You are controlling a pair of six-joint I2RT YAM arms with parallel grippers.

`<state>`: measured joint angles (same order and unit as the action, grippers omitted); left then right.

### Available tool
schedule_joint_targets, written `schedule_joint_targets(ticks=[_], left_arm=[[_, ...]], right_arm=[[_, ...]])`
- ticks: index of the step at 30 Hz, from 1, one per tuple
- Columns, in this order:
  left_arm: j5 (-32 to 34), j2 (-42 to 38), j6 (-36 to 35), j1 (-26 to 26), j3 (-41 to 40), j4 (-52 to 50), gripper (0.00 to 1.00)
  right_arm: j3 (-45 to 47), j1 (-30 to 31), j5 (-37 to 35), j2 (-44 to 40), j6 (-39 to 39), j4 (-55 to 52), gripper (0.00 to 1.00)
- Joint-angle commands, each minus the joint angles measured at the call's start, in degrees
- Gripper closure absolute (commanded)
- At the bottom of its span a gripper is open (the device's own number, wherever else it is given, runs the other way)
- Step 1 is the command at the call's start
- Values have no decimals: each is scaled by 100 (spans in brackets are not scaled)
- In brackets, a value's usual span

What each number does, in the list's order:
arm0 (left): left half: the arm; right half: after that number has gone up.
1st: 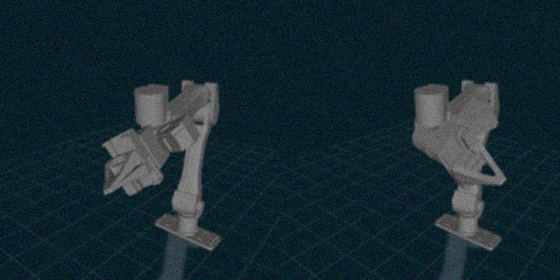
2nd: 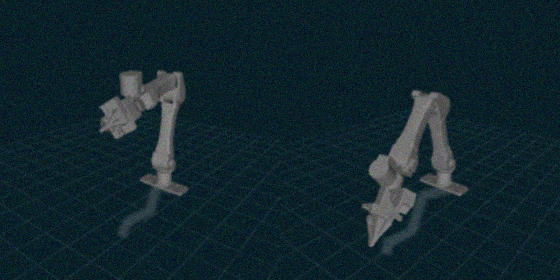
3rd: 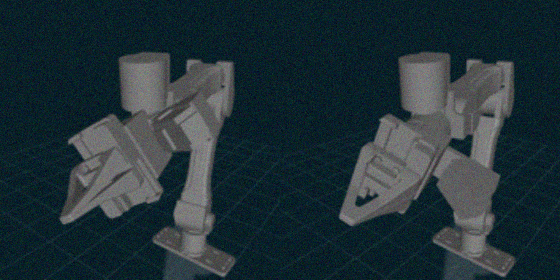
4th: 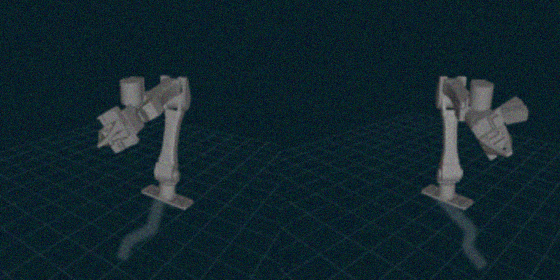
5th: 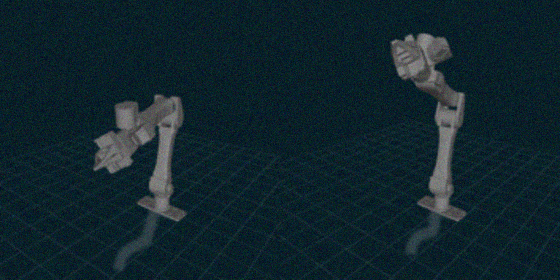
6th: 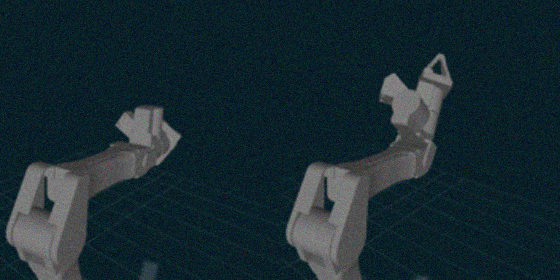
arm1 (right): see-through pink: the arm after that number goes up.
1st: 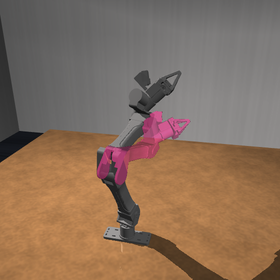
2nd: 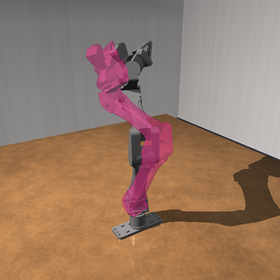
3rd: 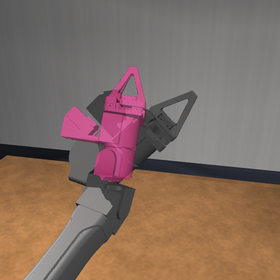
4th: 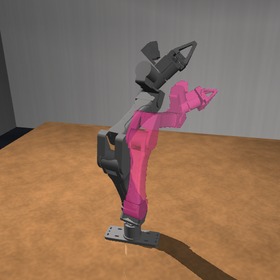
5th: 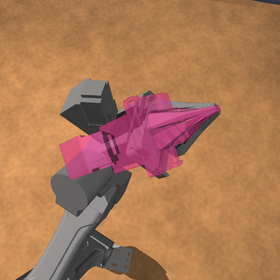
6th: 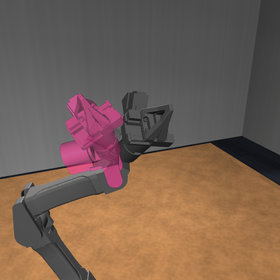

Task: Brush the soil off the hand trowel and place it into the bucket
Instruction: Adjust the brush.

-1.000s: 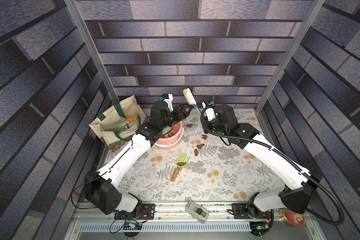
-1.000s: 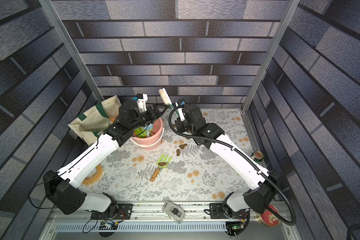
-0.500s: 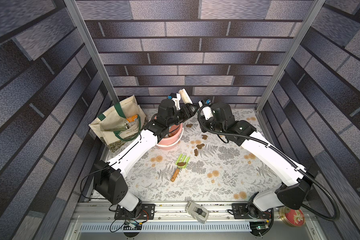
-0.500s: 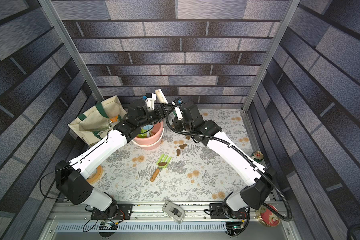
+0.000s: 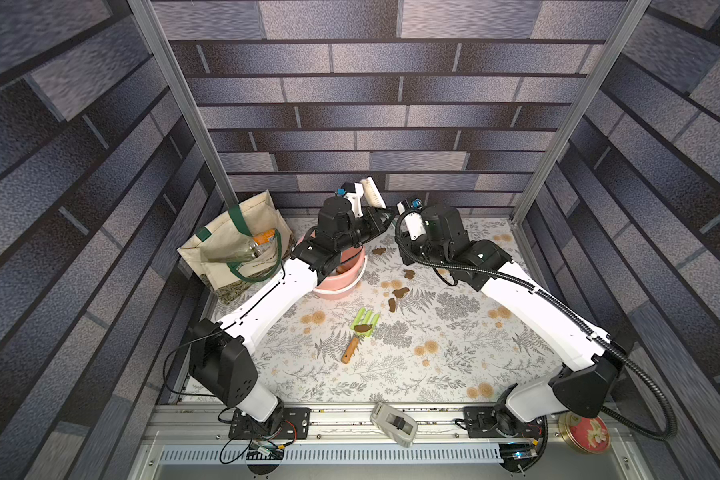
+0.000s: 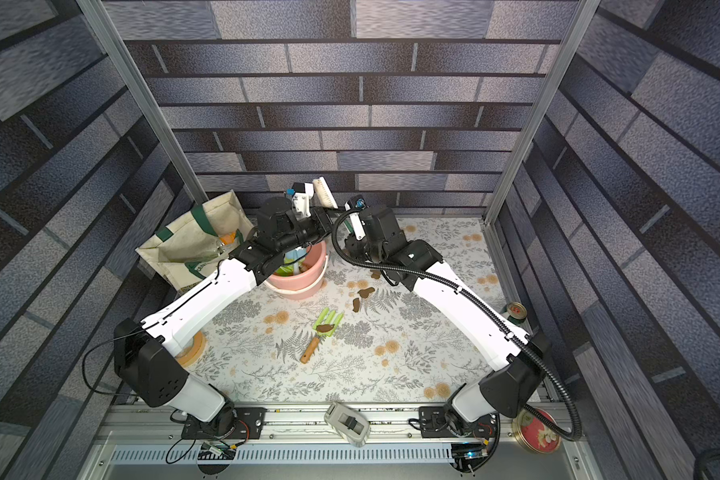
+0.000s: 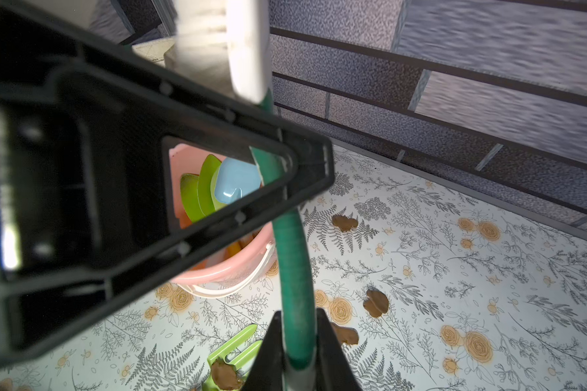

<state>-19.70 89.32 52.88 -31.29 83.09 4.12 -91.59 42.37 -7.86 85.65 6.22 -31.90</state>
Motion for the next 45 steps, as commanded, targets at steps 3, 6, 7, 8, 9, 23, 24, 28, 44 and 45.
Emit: schedule_joint_targets(ticks=[3,6,7,8,9,23,24,28,44,45], left_arm=[[-807,-25,-400,134,-141,834,93],[-1515,-131,-383,277,-422,1439,93],[-1745,-188,-403,313,-518,1605,93],[-1886,-248,-459,331,-591,1696,93],[-2055,-318,-570,342,-662,1747,93],[-3427,-350,-681,257,-365,2572,94],[-3496,-305,-625,231,-322,2627,94],[-3662,-214,-584,143,-214,2630,94],[-3812,-214,-545,130,-198,2750,94],[-3812,-207,-539,132,-197,2767,94]], right_arm=[[39,-75,1105,-338,168,271,42],[124,-357,1902,-552,389,331,35],[185,-500,2263,-646,519,385,34],[259,-643,2573,-721,683,473,33],[362,-815,3058,-815,876,620,32],[563,-1117,4890,-844,1399,843,36],[563,-1117,4874,-831,1414,856,37],[563,-1116,4844,-831,1350,861,39],[1143,-1137,5417,-1015,2021,1933,62],[1152,-1136,5426,-1010,2025,1926,62]])
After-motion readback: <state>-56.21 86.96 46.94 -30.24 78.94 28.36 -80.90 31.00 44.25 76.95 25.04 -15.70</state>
